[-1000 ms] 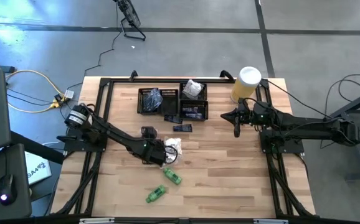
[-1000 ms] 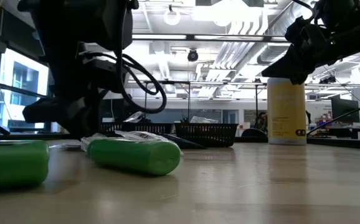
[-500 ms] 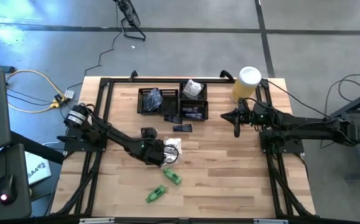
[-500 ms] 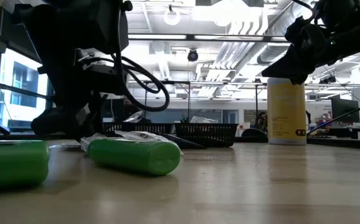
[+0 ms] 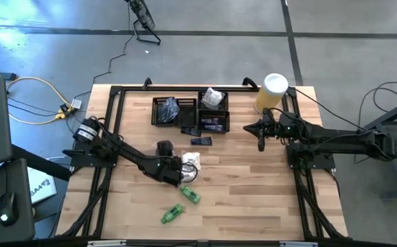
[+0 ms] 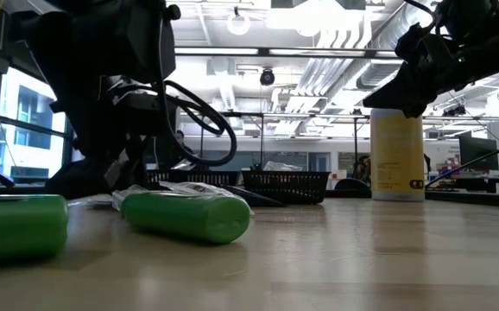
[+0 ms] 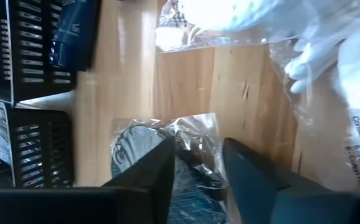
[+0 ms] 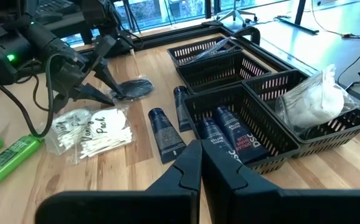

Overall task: Pick & Place Travel size toiletries
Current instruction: Put the black hairbrush into the left black bin

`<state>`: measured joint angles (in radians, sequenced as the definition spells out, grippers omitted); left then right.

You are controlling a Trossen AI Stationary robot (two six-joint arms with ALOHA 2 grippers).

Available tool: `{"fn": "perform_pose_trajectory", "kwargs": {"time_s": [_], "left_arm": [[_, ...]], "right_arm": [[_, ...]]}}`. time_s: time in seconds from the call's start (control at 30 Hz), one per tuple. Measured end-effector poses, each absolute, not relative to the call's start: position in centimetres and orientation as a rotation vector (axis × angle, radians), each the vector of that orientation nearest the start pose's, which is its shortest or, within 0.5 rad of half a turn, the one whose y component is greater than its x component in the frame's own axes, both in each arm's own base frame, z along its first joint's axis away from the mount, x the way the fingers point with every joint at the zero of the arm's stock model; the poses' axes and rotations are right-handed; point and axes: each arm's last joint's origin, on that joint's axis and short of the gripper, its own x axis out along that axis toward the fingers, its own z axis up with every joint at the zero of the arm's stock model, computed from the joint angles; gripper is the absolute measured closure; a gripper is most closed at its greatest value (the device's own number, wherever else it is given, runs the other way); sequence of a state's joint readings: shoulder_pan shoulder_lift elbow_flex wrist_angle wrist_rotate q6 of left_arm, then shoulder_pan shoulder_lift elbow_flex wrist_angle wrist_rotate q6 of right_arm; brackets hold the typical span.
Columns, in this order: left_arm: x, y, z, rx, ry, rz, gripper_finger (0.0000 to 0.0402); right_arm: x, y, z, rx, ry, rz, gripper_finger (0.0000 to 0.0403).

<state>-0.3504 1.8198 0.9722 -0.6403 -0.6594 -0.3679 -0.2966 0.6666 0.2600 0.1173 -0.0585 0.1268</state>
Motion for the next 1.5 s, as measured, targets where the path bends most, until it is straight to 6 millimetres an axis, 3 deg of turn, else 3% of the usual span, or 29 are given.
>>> {"fn": "perform_pose_trajectory", "kwargs": {"time_s": [0.33, 0.73, 1.5], "left_arm": [[28.8, -8.9, 12.4, 0.384, 1.216, 0.455, 0.0395], [29.2, -8.9, 13.0, 0.341, 1.213, 0.484, 0.0401], [30.8, -9.3, 20.7, 0.447, 1.300, 0.591, 0.0401]], "right_arm": [[14.8, -4.3, 19.7, 0.176, 0.269, -0.254, 0.0401], [14.8, -4.3, 19.7, 0.176, 0.269, -0.254, 0.0401], [14.8, -4.3, 19.7, 0.177, 0.271, -0.254, 0.0401]]}}
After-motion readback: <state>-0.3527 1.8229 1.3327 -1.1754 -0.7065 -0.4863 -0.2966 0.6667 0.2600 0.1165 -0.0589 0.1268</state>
